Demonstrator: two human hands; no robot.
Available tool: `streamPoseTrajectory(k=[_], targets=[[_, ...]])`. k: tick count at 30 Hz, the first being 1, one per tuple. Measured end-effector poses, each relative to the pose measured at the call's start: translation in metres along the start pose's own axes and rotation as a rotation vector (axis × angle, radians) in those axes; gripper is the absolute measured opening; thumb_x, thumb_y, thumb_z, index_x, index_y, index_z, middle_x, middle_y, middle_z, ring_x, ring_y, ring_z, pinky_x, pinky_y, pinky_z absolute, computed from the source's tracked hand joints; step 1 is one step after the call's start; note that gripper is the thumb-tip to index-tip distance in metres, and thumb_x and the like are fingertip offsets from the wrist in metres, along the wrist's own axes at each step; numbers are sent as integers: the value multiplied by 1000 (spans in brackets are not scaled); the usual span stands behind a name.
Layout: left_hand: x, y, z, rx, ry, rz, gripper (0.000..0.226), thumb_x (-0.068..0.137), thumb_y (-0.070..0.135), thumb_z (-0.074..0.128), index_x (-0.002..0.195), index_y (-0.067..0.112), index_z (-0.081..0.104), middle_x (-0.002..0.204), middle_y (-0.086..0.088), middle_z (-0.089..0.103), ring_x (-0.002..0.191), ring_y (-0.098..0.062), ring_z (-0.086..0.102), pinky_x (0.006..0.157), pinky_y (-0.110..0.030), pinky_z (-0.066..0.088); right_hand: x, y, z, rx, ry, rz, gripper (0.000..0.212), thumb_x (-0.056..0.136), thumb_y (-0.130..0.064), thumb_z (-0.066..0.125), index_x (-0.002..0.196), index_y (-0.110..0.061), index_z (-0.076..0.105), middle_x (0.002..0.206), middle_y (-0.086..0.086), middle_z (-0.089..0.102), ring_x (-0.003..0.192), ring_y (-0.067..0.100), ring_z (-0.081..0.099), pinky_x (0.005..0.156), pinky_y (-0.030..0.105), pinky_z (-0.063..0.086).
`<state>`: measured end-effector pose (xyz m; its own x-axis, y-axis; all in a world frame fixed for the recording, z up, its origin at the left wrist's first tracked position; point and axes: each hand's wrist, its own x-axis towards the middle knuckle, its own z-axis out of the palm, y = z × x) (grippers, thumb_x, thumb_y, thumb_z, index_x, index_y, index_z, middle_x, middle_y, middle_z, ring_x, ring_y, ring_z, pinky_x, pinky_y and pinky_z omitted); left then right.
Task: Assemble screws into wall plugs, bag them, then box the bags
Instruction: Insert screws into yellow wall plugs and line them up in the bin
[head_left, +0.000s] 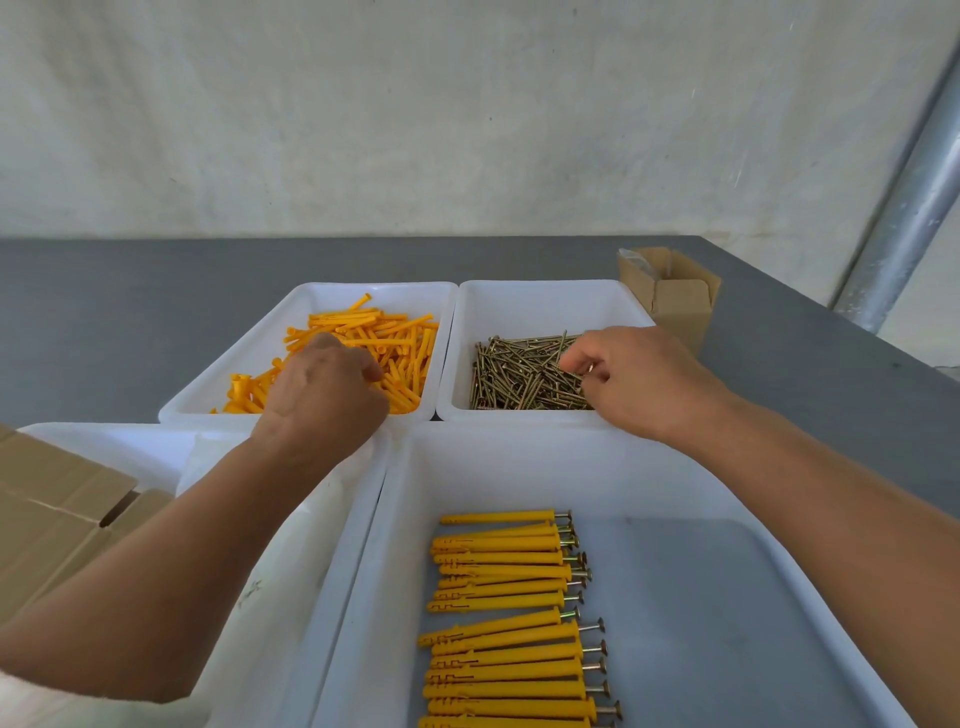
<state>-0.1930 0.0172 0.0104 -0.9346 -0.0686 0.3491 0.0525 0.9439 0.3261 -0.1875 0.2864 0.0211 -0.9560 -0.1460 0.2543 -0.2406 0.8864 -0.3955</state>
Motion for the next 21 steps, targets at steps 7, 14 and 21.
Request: streamPoseTrajectory(k=[7, 14, 21], targets=[[-2, 5, -4, -108, 254, 52, 26, 81, 0, 64, 103, 12, 71, 109, -11, 55, 92, -29, 58, 73, -28, 38, -3, -9, -7, 121, 121, -7, 35, 100, -4, 44, 115, -18, 72, 104, 5, 74, 91, 10, 65, 73, 18, 47], [-5, 26, -17, -489, 215, -10, 5, 85, 25, 70, 82, 26, 66, 71, 11, 63, 65, -8, 56, 60, -23, 39, -5, -22, -14, 402, 255, -29, 39, 97, -4, 48, 81, -33, 68, 81, -10, 69, 71, 3, 69, 71, 26, 59], [-24, 52, -20, -1113, -299, -82, 14, 92, 7, 62, 79, 11, 63, 74, -4, 64, 64, -12, 65, 61, -24, 56, -8, -38, -25, 1016, 143, -2, 30, 95, 10, 48, 88, -12, 67, 80, 4, 68, 60, 7, 66, 58, 19, 54]])
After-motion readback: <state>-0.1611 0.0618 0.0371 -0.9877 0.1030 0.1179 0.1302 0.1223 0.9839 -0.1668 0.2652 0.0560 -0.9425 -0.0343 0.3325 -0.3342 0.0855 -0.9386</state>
